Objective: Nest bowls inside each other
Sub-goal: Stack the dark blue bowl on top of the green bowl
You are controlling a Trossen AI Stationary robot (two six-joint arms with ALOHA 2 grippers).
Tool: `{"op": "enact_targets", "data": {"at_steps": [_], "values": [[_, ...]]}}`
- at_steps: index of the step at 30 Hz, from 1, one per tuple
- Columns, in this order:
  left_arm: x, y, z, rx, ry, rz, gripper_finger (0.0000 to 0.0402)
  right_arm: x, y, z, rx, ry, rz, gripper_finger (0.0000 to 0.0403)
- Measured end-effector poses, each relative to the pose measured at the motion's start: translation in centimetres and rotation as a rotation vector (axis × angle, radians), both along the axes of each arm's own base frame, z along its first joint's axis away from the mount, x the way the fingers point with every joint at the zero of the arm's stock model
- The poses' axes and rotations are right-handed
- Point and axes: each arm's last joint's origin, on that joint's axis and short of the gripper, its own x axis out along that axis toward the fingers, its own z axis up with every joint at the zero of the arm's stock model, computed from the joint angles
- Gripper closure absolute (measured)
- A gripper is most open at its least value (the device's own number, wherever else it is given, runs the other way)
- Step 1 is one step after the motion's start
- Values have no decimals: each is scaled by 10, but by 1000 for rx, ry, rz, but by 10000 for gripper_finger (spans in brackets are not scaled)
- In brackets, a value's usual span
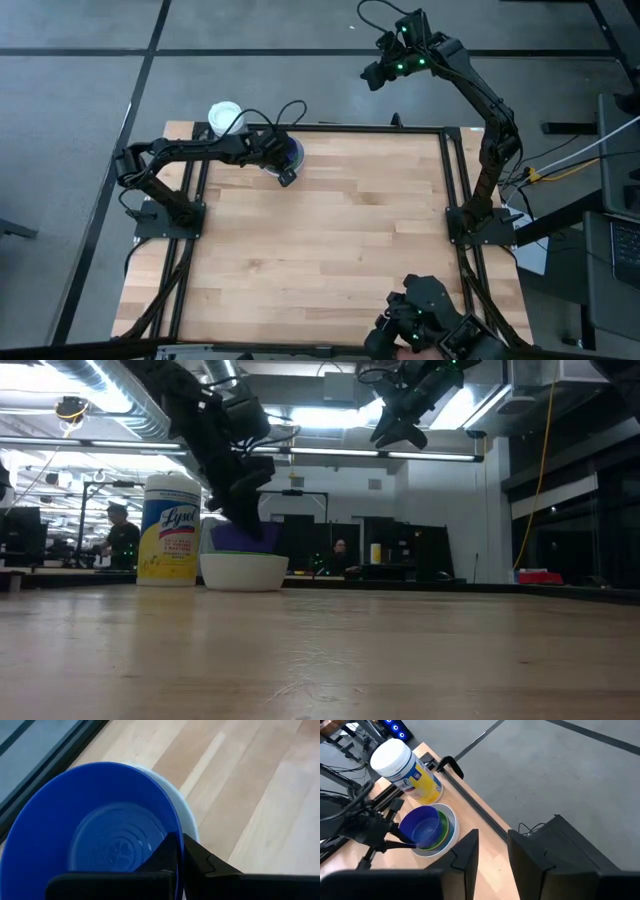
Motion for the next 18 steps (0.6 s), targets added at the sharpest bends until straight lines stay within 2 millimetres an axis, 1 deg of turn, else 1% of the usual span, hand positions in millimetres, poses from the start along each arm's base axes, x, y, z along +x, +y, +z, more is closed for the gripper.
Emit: {"op": "enact_targets", "data": {"at_steps": [5,8,14,18], "values": [[-4,1,-8,-5,-2,4,399,0,0,0,1,0,0,291],[-4,3,-8,2,-14,0,399,0,0,0,10,-6,0,285],[-9,14,-7,19,-33,12,399,2,0,2,13,-32,3,276],[-10,19,-11,-12,-31,10,399,2,0,2,15,-35,5,278]]}}
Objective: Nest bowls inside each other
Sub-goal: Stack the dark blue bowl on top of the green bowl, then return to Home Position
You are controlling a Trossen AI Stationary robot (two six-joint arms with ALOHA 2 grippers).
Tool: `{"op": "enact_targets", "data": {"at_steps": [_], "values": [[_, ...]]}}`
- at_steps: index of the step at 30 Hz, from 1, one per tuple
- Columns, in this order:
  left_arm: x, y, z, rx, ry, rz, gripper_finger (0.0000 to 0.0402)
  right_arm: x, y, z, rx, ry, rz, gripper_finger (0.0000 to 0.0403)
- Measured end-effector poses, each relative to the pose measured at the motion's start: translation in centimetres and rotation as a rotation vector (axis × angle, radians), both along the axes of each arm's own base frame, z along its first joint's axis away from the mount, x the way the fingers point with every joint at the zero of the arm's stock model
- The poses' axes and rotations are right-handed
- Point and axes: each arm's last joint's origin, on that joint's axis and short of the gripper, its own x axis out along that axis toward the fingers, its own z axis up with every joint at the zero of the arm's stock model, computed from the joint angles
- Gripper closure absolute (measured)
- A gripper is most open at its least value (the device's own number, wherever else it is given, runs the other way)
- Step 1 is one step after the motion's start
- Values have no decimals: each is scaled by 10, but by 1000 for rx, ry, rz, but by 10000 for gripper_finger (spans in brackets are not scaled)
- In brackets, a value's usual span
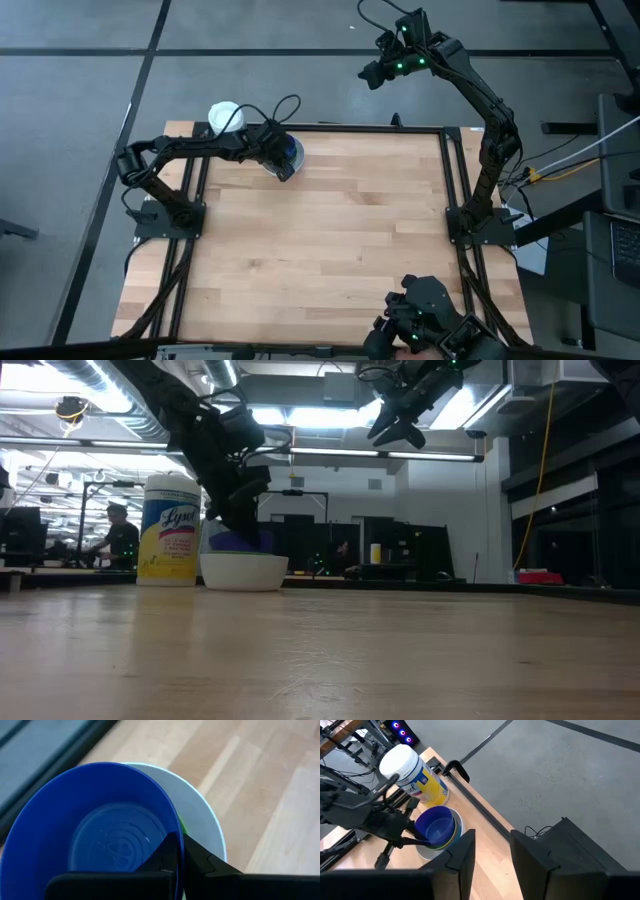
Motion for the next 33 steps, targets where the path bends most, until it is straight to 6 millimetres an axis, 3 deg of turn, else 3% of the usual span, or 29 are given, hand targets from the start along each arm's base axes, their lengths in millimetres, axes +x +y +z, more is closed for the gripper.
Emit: {"op": "enact_targets", "data": {"at_steps": [10,16,20,25,33], "values": [[11,-5,-12,-21,1,-61,397,0,1,0,11,-13,19,298],[17,-8,-9,-13,-50,-136,350,1,1,0,-5,-11,41,289],[24,-10,2,7,-122,-164,306,2,3,4,-28,-36,77,275],[27,-8,27,42,-253,-178,267,1,13,23,-101,-128,132,260],[18,-4,43,58,-293,-168,259,-1,41,46,-209,-161,206,241]]}}
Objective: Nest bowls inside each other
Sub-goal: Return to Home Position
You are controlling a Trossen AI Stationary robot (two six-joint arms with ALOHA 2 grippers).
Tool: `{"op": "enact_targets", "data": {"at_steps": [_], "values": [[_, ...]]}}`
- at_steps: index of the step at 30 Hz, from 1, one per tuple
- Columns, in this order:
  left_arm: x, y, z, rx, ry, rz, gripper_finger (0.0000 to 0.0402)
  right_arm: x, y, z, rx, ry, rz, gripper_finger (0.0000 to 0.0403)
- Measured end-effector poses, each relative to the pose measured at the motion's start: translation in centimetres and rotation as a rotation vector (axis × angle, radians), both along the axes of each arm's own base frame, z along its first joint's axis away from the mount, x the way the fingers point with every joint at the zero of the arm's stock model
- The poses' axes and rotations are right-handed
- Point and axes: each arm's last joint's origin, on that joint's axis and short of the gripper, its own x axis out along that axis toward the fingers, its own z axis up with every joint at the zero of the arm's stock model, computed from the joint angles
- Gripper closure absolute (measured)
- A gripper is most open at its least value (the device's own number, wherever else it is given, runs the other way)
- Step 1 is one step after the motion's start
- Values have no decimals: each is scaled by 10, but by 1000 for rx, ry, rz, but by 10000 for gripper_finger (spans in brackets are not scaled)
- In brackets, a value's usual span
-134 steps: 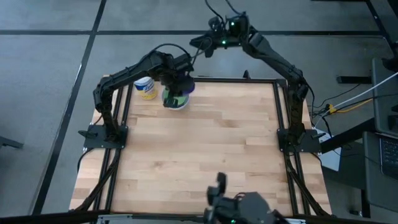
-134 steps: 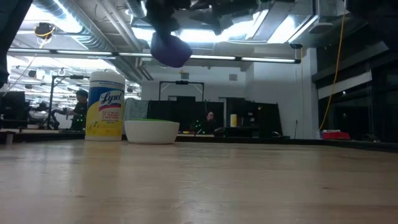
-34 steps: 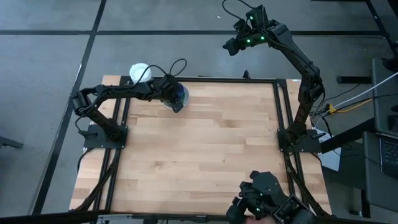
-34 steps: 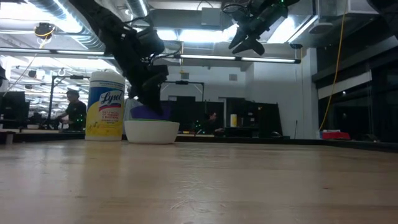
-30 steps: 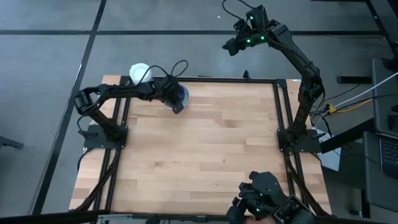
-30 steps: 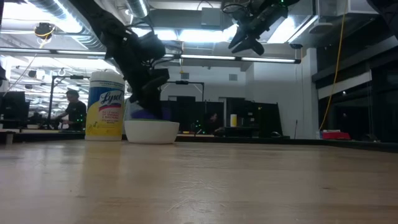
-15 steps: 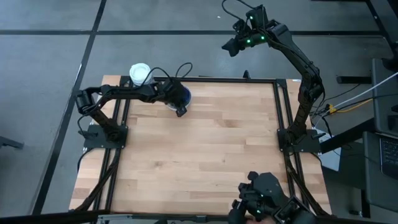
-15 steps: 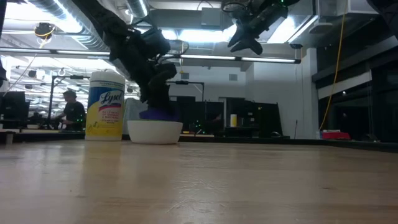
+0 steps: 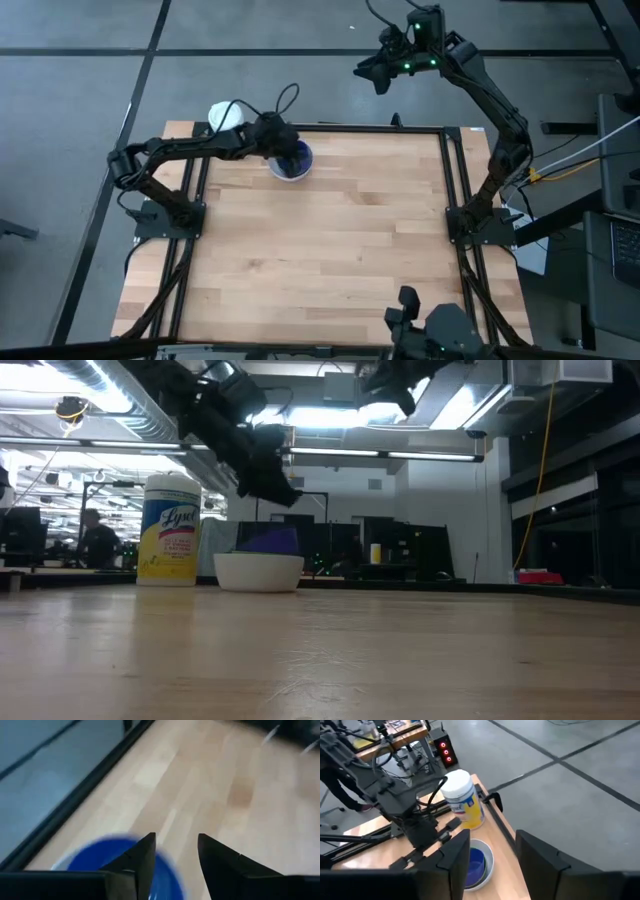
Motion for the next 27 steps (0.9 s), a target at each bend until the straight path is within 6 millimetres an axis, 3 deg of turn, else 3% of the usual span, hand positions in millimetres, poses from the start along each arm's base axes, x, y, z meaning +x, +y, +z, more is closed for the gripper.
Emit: {"op": "enact_targets", "data": {"at_steps": [6,13,21,24,27], "values": [[-12,2,-36,-119,140,56,272,1,0,-2,34,-5,11,233],[-8,-2,-31,-64,108,52,275,2,1,-2,24,-3,25,235],[-14,-4,-56,-136,206,59,274,1,2,-3,35,9,36,249],[-12,-4,-41,-124,108,66,274,4,5,0,32,-27,78,252],[-8,-6,1,-50,-100,62,274,6,16,10,14,-80,124,255]]}}
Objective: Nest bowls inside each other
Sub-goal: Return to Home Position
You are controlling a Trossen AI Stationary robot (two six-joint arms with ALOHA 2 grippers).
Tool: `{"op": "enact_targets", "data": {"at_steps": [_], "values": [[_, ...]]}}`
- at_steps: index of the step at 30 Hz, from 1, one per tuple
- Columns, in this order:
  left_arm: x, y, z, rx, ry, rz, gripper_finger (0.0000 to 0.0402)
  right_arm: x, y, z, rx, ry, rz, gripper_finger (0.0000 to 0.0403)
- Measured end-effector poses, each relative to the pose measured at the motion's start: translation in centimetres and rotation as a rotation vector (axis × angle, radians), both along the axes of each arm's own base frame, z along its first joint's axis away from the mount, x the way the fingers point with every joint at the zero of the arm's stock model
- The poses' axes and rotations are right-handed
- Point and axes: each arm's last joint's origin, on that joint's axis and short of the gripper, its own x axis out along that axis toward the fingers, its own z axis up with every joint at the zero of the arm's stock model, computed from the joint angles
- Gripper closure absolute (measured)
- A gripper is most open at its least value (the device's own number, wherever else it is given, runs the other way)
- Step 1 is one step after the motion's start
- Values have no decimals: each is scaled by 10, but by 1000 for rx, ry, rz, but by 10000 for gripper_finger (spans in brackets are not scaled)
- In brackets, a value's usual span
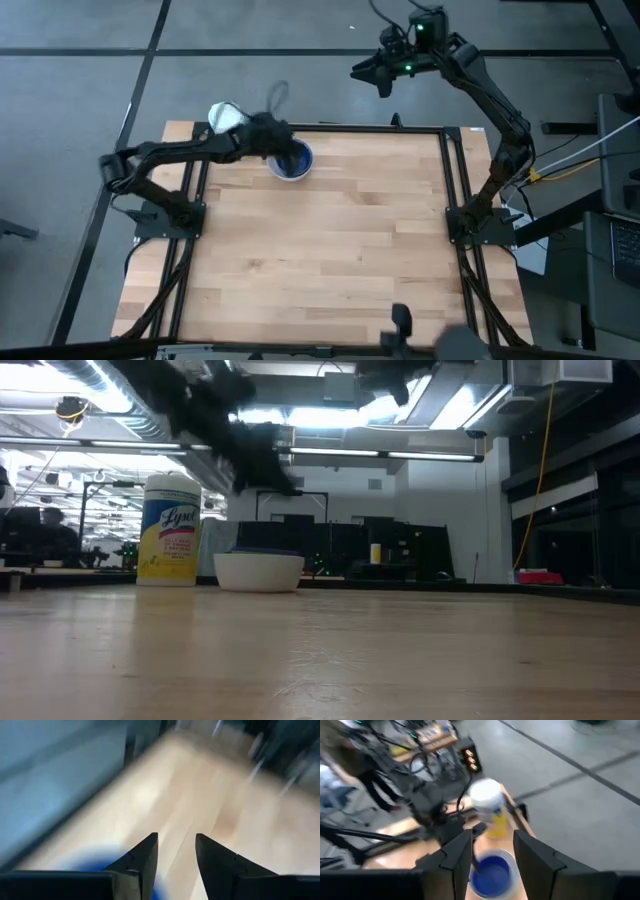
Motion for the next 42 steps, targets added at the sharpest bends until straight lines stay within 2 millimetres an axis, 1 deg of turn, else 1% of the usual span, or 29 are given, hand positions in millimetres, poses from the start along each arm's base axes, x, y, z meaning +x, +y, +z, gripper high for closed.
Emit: {"op": "enact_targets", "data": {"at_steps": [2,3,6,7,9,11,14,18,20,21,22,25,26,28,30,32,34,36,38,39,40,41,42], "values": [[-4,-4,37,40,-178,15,274,-7,12,12,1,-45,38,258],[-10,-7,54,55,-259,26,274,-13,19,19,-2,-67,64,260],[-37,-23,105,139,-482,48,274,-36,42,42,-14,-133,127,266],[-48,-29,118,167,-530,52,274,-44,51,50,-27,-152,132,269],[-70,-41,136,191,-591,75,274,-63,72,61,-57,-156,144,274],[-93,-54,148,187,-636,101,274,-83,93,68,-103,-125,108,280],[-128,-76,164,199,-712,109,274,-116,124,68,-178,-10,29,289],[-167,-101,168,223,-706,90,274,-159,156,62,-169,163,-109,299],[-184,-110,166,227,-697,83,274,-173,168,59,-166,192,-134,304],[-191,-114,165,223,-692,79,274,-178,172,57,-166,185,-119,306],[-197,-117,163,212,-684,77,274,-181,177,55,-168,153,-82,308],[-210,-124,157,205,-659,71,274,-188,189,55,-229,-44,90,313],[-214,-126,157,189,-675,81,274,-192,194,55,-259,-105,137,315],[-222,-129,159,92,-762,137,274,-204,204,51,-267,-190,146,318],[-232,-132,160,-29,-852,212,274,-216,211,41,-178,-220,82,322],[-242,-137,159,-82,-907,229,274,-223,216,28,-4,-224,13,326],[-252,-142,159,-8,-909,193,274,-227,219,12,165,-213,-35,330],[-258,-147,155,138,-837,105,274,-225,218,-1,255,-214,-51,333],[-265,-153,152,230,-790,17,274,-216,212,-13,310,-197,-41,334],[-270,-154,152,251,-778,41,273,-210,208,-18,316,-189,-40,335],[-276,-155,153,237,-792,122,270,-204,204,-20,311,-195,-15,335],[-282,-156,153,225,-784,178,266,-199,202,-21,292,-213,41,335],[-284,-157,151,216,-755,168,263,-195,202,-20,267,-238,112,335]]}}
